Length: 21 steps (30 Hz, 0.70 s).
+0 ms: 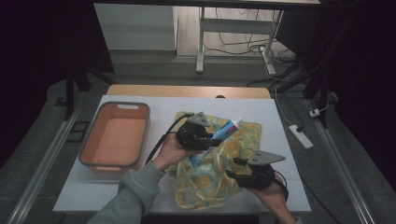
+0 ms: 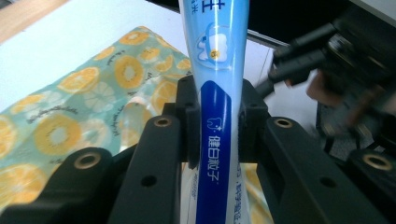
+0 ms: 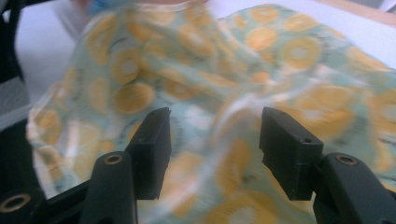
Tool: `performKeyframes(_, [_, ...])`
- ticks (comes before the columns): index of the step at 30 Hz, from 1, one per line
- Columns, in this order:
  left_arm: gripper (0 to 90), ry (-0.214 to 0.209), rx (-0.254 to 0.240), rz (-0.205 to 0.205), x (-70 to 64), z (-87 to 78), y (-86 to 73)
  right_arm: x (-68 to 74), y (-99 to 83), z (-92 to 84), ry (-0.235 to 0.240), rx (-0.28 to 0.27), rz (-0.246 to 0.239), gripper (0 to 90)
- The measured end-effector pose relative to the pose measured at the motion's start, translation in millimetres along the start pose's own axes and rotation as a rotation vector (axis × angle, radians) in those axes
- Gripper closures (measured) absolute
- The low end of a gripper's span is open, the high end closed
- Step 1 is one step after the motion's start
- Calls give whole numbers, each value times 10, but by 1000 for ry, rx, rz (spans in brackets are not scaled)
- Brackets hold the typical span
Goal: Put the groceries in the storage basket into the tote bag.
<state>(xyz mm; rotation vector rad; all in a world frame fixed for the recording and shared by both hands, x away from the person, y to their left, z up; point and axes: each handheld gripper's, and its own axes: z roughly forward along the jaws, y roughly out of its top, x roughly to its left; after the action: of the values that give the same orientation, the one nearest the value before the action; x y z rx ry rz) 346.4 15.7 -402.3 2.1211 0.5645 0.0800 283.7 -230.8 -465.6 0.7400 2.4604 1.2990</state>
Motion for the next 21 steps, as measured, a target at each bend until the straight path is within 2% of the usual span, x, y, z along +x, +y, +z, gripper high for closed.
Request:
performKeyframes(3, [749,-1,3,-18,39,55,-32,91,15,135,18,42,-26,442])
performKeyframes(5, [750,9,12,-19,69,60,-51,113,33,245,3,79,-47,445])
performKeyframes(8, [749,23,7,-38,104,31,-73,79,74,407,-23,123,-40,448])
performKeyframes(13, [749,38,5,-41,138,-45,-88,-33,140,635,-94,197,-48,459])
performKeyframes(15, [749,40,0,-38,138,-72,-93,-73,174,718,-108,234,-33,461])
performKeyframes(16, [749,42,-4,-37,133,-88,-95,-90,191,752,-126,247,-40,475])
performKeyframes(18, [749,42,-10,-36,127,-122,-98,-127,213,792,-180,272,-88,503])
performKeyframes(19, [749,41,-17,-35,122,-135,-99,-153,207,810,-173,290,-70,535])
performKeyframes(21, [749,40,-27,-34,109,-151,-95,-218,172,854,-119,338,-33,668])
